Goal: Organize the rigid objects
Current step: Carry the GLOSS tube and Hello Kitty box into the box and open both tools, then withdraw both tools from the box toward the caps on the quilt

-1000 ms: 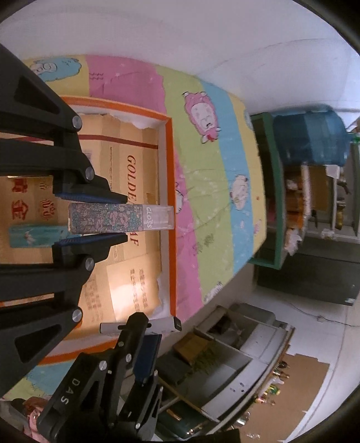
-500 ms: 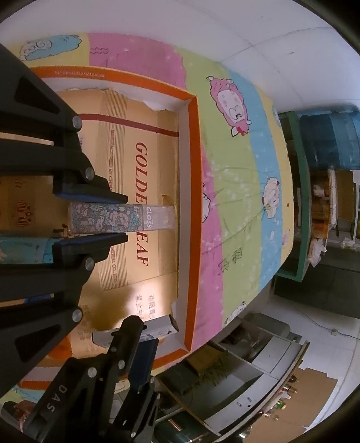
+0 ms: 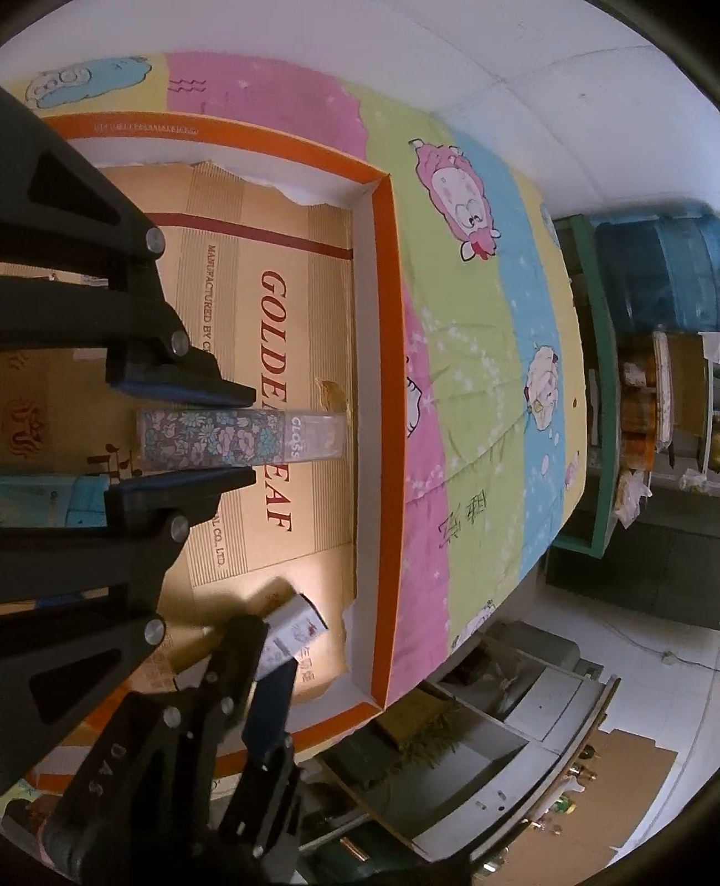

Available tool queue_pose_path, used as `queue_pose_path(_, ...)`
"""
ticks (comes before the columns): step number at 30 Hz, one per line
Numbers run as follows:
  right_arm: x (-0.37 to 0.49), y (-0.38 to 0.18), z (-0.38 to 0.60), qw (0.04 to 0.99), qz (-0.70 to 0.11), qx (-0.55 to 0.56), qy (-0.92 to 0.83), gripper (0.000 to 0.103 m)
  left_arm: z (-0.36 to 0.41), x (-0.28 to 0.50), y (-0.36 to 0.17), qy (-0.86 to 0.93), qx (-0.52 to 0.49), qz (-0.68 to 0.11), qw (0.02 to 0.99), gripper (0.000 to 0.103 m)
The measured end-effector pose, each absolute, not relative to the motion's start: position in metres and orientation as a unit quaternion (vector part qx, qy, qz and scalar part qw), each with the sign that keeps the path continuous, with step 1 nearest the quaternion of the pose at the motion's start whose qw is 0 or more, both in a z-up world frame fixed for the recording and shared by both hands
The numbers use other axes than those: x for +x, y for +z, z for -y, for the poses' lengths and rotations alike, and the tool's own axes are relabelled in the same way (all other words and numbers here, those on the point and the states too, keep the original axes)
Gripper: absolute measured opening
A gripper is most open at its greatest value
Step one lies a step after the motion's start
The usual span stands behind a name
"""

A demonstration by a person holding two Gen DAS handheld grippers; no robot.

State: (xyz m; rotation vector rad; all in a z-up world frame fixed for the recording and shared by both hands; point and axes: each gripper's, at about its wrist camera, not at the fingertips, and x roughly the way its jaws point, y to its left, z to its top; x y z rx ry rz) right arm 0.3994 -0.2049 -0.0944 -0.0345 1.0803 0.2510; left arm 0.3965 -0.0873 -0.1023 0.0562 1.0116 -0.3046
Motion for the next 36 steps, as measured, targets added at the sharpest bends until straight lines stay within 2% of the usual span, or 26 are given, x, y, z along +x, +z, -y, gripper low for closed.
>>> queue_pose_path(2,0.399,-0.095,0.204,0.851,-0.511,-0.018,0.119,0.026,0.085,0.397,-0.102,-0.149,0.017,-0.482,0.863,0.025)
queue_pose_path(4,0.399,-0.095,0.205,0.851,-0.512,-0.016,0.119,0.026,0.084,0.397,-0.101,-0.147,0.014,-0.481,0.864,0.045)
queue_pose_path(6,0.4,-0.095,0.205,0.851,-0.511,-0.016,0.12,0.026,0.083,0.397,-0.1,-0.147,0.013,-0.48,0.865,0.054)
queue_pose_path(16,0.396,-0.091,0.207,0.856,-0.503,-0.006,0.119,0.028,0.084,0.393,-0.093,-0.147,0.011,-0.471,0.87,0.054)
queue_pose_path(20,0.391,-0.086,0.208,0.858,-0.499,-0.008,0.118,0.038,0.085,0.389,-0.088,-0.149,0.011,-0.468,0.871,0.054)
queue_pose_path(36,0.365,-0.056,0.208,0.871,-0.48,-0.004,0.108,0.041,0.071,0.362,-0.059,-0.148,0.001,-0.447,0.882,0.054)
